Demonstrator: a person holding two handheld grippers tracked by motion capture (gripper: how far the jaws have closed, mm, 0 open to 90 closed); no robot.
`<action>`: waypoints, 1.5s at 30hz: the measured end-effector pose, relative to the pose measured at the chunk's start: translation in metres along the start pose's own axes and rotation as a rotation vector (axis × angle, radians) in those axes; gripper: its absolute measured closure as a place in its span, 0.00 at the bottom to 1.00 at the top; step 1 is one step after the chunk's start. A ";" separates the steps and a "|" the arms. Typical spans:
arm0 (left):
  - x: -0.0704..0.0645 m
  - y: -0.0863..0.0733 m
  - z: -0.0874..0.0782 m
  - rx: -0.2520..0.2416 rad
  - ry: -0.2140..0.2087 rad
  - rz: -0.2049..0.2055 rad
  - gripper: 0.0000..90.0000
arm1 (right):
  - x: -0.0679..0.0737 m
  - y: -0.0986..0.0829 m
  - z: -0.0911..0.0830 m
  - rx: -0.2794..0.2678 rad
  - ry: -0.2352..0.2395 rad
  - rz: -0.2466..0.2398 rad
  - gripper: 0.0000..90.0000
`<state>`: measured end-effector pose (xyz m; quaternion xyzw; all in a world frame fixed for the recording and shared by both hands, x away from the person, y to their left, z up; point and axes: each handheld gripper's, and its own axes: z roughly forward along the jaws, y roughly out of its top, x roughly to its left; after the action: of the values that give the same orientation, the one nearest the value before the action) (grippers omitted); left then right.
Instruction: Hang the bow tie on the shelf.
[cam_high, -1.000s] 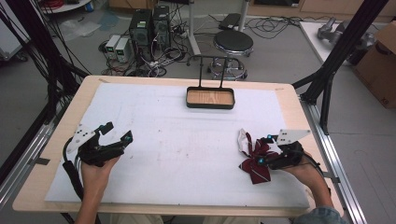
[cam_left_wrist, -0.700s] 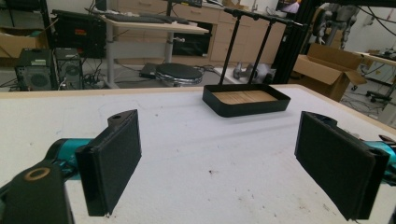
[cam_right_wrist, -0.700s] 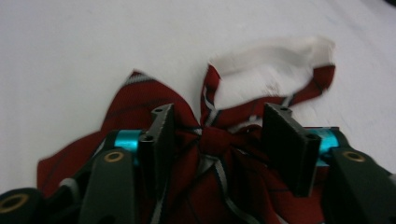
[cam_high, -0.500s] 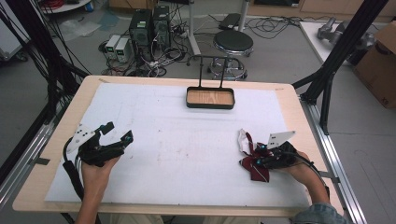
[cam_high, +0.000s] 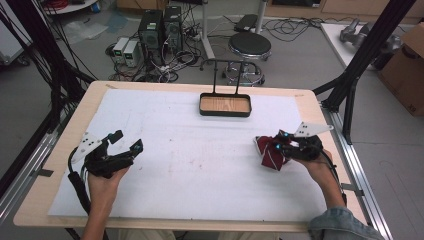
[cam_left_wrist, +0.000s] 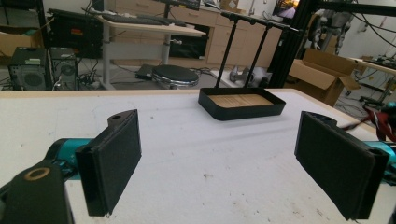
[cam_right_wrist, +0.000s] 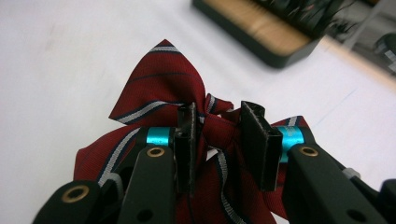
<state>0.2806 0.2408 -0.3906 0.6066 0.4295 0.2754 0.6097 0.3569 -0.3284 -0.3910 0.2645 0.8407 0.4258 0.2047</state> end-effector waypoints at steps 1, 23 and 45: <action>0.000 0.000 0.000 -0.004 0.001 -0.001 0.17 | -0.003 0.007 0.001 -0.021 -0.008 0.008 0.75; 0.008 0.000 -0.002 -0.002 0.019 0.011 0.17 | -0.060 0.118 0.047 -0.200 -0.146 0.036 0.75; 0.015 -0.002 0.000 0.006 0.018 0.002 0.17 | -0.111 0.142 0.059 -0.292 -0.320 0.233 0.75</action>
<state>0.2871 0.2534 -0.3956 0.6064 0.4351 0.2801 0.6038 0.5150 -0.2907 -0.2929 0.3913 0.6910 0.5161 0.3211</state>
